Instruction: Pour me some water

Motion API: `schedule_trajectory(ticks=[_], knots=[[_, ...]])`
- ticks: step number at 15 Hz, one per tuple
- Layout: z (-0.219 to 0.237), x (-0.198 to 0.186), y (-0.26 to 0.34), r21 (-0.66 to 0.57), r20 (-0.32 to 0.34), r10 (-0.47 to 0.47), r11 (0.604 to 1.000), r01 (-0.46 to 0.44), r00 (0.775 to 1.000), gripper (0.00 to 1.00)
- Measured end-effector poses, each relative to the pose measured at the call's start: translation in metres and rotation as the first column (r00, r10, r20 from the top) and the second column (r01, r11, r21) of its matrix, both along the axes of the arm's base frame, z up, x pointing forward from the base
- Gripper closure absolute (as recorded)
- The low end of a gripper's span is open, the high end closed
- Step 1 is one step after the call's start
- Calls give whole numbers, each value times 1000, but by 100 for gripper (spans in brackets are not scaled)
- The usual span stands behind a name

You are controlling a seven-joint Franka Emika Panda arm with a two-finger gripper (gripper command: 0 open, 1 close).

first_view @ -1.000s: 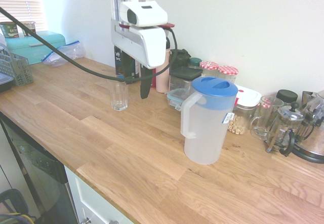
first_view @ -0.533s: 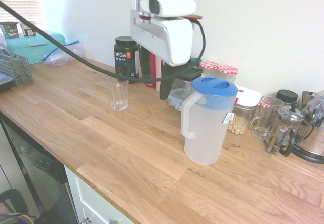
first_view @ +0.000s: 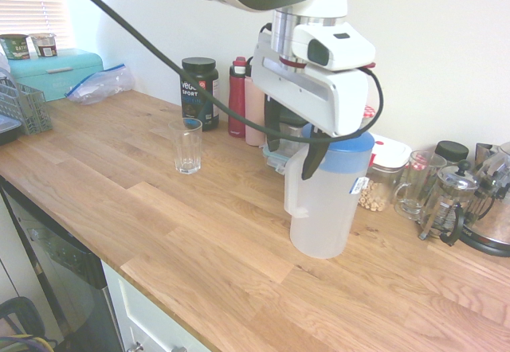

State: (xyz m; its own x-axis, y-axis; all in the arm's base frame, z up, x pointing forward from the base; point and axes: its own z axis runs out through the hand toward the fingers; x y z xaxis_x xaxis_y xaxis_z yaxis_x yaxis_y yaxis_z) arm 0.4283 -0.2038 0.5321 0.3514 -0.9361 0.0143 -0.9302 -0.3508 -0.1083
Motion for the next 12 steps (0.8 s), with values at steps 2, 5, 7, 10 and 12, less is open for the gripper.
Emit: schedule_trajectory(ticks=[2,5,7,10,12], knots=[[-4,8,-4,-5,-7,34,999,-34,999,100],[-9,14,-8,-23,-12,57,998,-57,998,100],[-11,15,-8,-27,-22,59,998,-60,998,100],[-14,14,-8,-25,-32,61,998,-62,998,100],[-17,13,-7,-24,-49,64,998,-66,997,100]])
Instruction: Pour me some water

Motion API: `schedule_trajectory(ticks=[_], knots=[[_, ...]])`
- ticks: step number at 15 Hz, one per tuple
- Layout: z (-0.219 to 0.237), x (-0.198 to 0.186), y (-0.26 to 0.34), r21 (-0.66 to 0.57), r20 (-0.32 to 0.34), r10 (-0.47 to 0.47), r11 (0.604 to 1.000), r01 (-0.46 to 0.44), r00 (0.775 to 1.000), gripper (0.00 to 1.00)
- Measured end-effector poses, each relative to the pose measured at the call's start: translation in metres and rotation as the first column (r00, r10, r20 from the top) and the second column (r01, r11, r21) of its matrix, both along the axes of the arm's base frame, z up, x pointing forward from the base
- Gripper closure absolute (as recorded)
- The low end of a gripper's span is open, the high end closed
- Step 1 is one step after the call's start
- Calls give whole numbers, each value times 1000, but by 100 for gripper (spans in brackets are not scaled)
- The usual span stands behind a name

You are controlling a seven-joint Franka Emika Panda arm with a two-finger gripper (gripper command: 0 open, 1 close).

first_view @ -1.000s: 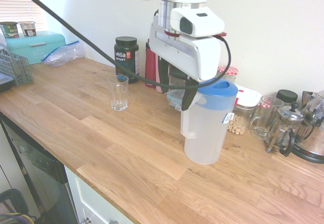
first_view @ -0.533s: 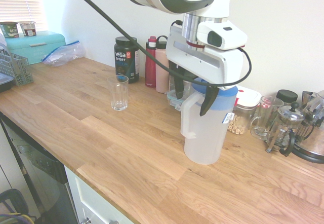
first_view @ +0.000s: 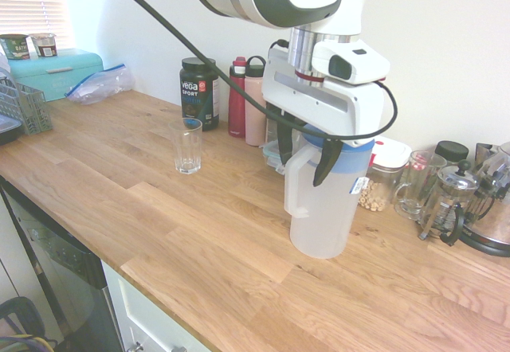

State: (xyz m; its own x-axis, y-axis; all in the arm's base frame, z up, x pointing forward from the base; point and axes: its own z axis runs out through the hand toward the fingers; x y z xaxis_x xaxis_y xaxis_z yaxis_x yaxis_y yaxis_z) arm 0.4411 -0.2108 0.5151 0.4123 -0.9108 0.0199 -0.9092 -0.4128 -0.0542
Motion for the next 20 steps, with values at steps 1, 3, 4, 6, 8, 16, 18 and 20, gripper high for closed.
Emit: schedule_trajectory(ticks=[1,3,4,6,8,16,18,20], knots=[[-2,0,1,0,-6,2,1000,-2,1000,100],[-4,0,4,1,-12,5,1000,-5,1000,100],[-5,1,6,0,-12,8,1000,-8,1000,100],[-5,3,10,-2,-12,16,1000,-16,1000,100],[-6,4,14,-2,-14,24,1000,-24,1000,100],[-12,7,19,-4,-16,36,999,-36,999,100],[-12,7,19,-4,-14,41,999,-41,999,100],[-11,7,20,-5,-12,76,997,-76,997,100]])
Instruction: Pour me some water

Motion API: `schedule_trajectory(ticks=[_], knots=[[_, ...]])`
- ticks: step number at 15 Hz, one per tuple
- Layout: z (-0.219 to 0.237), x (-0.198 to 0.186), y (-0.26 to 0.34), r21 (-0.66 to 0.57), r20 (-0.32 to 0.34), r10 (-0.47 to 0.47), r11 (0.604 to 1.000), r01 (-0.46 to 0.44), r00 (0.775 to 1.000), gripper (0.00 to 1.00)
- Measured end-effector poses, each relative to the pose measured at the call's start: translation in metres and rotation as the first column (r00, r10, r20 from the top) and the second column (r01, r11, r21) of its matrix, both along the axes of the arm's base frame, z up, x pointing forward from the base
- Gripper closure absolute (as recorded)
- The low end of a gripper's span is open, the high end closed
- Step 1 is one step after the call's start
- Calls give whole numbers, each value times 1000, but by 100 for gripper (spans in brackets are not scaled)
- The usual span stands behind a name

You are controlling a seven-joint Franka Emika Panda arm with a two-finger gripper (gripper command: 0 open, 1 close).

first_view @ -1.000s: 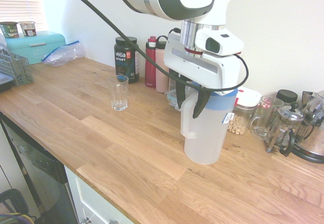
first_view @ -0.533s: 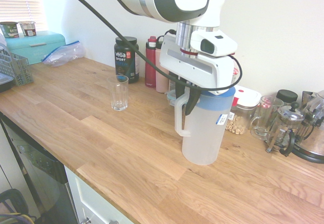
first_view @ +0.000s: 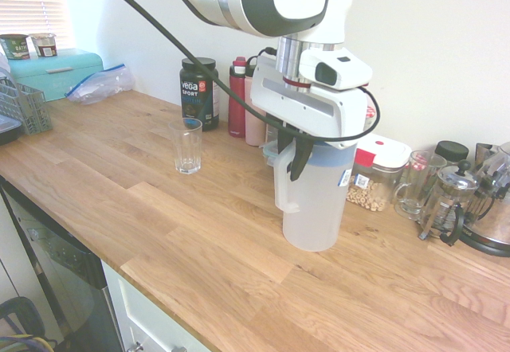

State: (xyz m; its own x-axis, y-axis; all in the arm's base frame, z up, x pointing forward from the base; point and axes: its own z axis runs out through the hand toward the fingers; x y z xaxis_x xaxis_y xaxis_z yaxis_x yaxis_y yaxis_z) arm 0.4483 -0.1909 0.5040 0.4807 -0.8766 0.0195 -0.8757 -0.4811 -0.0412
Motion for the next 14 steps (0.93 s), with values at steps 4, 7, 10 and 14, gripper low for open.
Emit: schedule_trajectory(ticks=[4,7,10,14], knots=[[17,-8,4,29,32,82,996,-83,996,100],[40,-18,17,31,51,132,990,-134,990,100],[58,-17,54,13,45,292,956,-293,955,100],[62,-8,138,-40,-37,501,864,-503,864,100]])
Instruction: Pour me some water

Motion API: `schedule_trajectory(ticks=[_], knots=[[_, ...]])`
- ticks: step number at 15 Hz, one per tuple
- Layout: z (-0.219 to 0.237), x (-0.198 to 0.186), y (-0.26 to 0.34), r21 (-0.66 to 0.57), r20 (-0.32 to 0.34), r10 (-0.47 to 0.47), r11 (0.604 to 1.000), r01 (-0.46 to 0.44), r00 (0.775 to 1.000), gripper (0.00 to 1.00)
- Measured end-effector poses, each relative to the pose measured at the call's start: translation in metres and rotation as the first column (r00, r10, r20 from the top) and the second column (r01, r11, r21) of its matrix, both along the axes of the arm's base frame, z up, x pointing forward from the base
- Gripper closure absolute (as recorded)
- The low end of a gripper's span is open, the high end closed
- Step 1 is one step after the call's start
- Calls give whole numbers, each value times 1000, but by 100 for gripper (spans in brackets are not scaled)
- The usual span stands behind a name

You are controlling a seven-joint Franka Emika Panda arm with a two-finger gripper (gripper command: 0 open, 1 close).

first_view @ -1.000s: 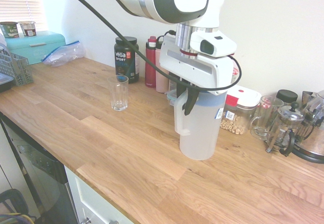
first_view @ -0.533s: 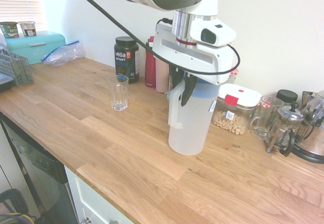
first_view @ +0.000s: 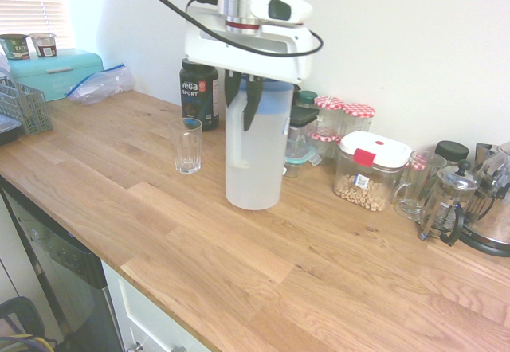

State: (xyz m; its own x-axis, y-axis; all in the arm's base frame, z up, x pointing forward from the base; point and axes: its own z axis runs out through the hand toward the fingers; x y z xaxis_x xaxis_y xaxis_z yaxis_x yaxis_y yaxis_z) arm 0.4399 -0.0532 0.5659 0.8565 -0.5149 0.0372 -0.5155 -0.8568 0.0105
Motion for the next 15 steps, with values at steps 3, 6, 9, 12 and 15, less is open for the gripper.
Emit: schedule_trajectory(ticks=[3,6,9,12,15], knots=[[-1,2,54,-66,-44,168,983,-171,985,100],[6,13,91,-118,-111,323,935,-336,940,100],[1,39,119,-188,-230,415,868,-459,880,100],[-8,71,140,-267,-381,430,796,-543,819,100],[-12,85,164,-357,-519,396,705,-613,757,100]])
